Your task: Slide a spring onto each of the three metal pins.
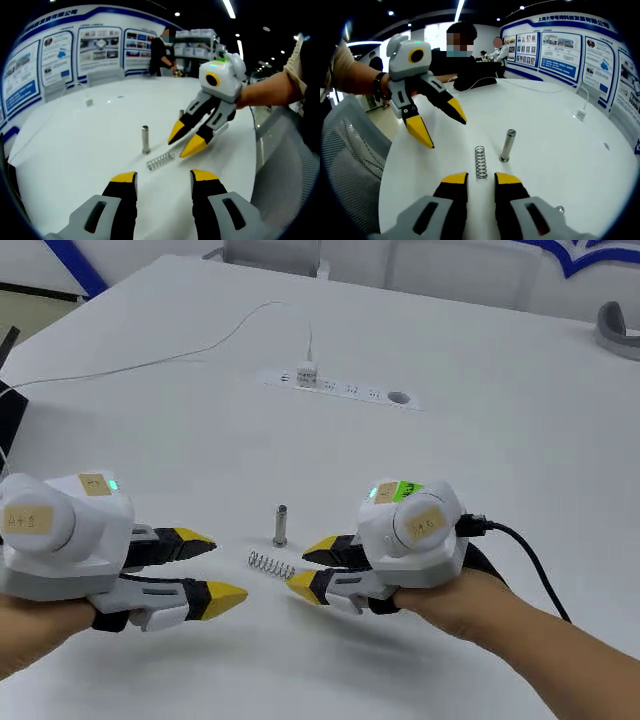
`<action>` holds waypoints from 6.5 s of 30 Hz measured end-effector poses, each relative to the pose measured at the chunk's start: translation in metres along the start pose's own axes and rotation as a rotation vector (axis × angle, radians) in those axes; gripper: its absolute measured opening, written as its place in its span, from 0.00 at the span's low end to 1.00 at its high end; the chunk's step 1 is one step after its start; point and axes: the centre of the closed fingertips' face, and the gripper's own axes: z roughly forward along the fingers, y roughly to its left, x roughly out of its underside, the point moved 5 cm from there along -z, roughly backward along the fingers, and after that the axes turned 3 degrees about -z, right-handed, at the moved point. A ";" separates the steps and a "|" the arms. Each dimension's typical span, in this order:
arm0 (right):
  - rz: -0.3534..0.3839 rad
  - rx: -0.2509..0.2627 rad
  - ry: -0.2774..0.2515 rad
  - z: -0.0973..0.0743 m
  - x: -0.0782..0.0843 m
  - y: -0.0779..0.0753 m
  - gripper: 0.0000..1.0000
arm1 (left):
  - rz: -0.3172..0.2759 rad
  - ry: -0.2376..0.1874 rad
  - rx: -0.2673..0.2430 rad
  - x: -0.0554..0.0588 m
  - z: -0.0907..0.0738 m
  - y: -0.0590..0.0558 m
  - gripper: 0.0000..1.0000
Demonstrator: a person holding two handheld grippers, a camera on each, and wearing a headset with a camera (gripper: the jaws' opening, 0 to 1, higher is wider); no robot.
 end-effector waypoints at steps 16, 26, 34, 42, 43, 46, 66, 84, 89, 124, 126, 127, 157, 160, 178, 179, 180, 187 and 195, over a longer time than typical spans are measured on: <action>-0.012 -0.013 0.018 0.012 0.003 0.001 0.16 | -0.009 -0.007 -0.001 0.000 0.000 0.001 0.43; -0.031 -0.013 0.028 0.015 0.006 0.000 0.12 | -0.003 -0.003 0.001 0.000 0.001 0.000 0.43; -0.060 -0.025 0.028 0.010 0.002 0.003 0.12 | 0.010 0.006 0.003 0.001 0.004 0.000 0.42; -0.068 -0.040 0.050 0.005 0.001 0.006 0.12 | 0.043 0.020 0.015 0.001 0.011 -0.002 0.41; -0.069 -0.042 0.053 0.004 0.000 0.007 0.12 | 0.055 0.027 0.017 0.002 0.012 -0.002 0.41; -0.071 -0.049 0.060 0.002 0.000 0.008 0.12 | 0.076 0.037 0.023 0.003 0.014 -0.003 0.40; -0.080 -0.122 0.125 -0.012 -0.009 0.020 0.11 | 0.247 0.072 0.076 0.008 0.028 -0.017 0.34; -0.099 -0.170 0.175 -0.017 -0.017 0.032 0.11 | 0.339 0.067 0.110 0.009 0.032 -0.021 0.20; -0.105 -0.171 0.173 -0.019 -0.021 0.033 0.11 | 0.350 0.062 0.111 0.008 0.032 -0.022 0.15; -0.142 -0.134 0.056 -0.029 -0.059 0.031 0.12 | 0.166 -0.056 0.123 -0.004 0.030 -0.027 0.10; -0.140 -0.131 0.043 -0.029 -0.061 0.030 0.12 | 0.148 -0.066 0.125 -0.005 0.029 -0.027 0.10; -0.140 -0.130 0.038 -0.029 -0.062 0.030 0.12 | 0.141 -0.070 0.125 -0.005 0.028 -0.027 0.10; -0.030 -0.067 -0.119 -0.030 -0.081 0.017 0.14 | -0.065 -0.194 0.121 -0.023 0.020 -0.017 0.10; -0.014 -0.068 -0.134 -0.029 -0.083 0.016 0.13 | -0.064 -0.199 0.120 -0.026 0.019 -0.018 0.10; 0.003 -0.059 -0.186 -0.031 -0.088 0.015 0.11 | 0.007 -0.224 0.066 -0.032 0.017 -0.015 0.12; 0.003 -0.059 -0.187 -0.031 -0.088 0.015 0.11 | 0.013 -0.223 0.062 -0.033 0.017 -0.015 0.13; 0.003 -0.059 -0.189 -0.031 -0.089 0.015 0.11 | 0.020 -0.220 0.056 -0.033 0.017 -0.015 0.14; -0.001 -0.046 -0.202 -0.034 -0.091 0.012 0.11 | 0.016 -0.219 0.033 -0.031 0.014 -0.010 0.21; 0.001 -0.019 -0.220 -0.039 -0.094 0.005 0.11 | 0.010 -0.219 -0.002 -0.030 0.009 -0.005 0.37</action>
